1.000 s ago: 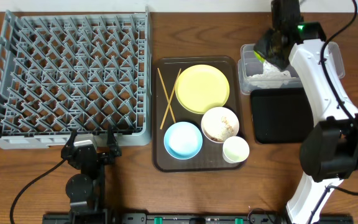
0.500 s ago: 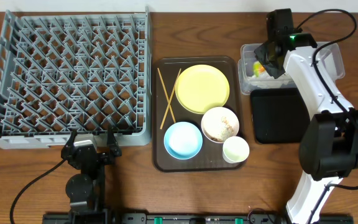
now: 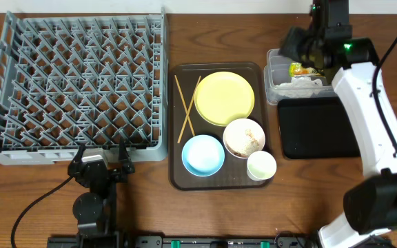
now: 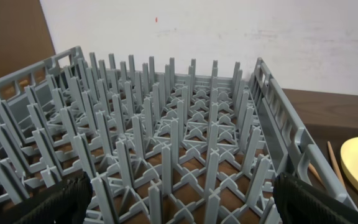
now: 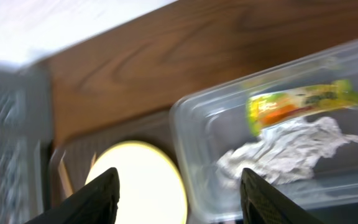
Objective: Sort waste into correct bins and load items into the dishwasher
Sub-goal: 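Carry the wrapper with the right gripper and release it into the clear bin, then reach the right gripper to the pink rice bowl and grasp its rim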
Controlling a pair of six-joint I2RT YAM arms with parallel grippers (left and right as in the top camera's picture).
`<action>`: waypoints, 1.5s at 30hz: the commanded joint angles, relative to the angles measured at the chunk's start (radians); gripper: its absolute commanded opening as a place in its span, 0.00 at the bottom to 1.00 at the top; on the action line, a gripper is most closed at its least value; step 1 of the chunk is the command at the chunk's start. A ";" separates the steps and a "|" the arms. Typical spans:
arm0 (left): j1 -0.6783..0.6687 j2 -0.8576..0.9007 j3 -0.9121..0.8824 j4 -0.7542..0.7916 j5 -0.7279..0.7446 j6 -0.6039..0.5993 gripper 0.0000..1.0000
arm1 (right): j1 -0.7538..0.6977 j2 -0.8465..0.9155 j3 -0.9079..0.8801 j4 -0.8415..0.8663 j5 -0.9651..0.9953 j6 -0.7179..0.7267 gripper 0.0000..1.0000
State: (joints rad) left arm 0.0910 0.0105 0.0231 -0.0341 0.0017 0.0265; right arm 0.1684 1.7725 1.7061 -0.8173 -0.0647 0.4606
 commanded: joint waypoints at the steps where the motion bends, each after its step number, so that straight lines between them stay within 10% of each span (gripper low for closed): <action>1: 0.003 -0.005 -0.019 -0.039 -0.009 -0.001 0.94 | 0.069 0.008 0.001 -0.055 -0.076 -0.143 0.61; 45: 0.003 -0.005 -0.019 -0.039 -0.009 -0.001 0.94 | 0.461 0.269 -0.184 -0.166 0.000 0.162 0.45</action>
State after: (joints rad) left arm 0.0910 0.0105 0.0231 -0.0341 0.0017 0.0265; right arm 0.6212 2.0228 1.5223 -0.9783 -0.0574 0.6109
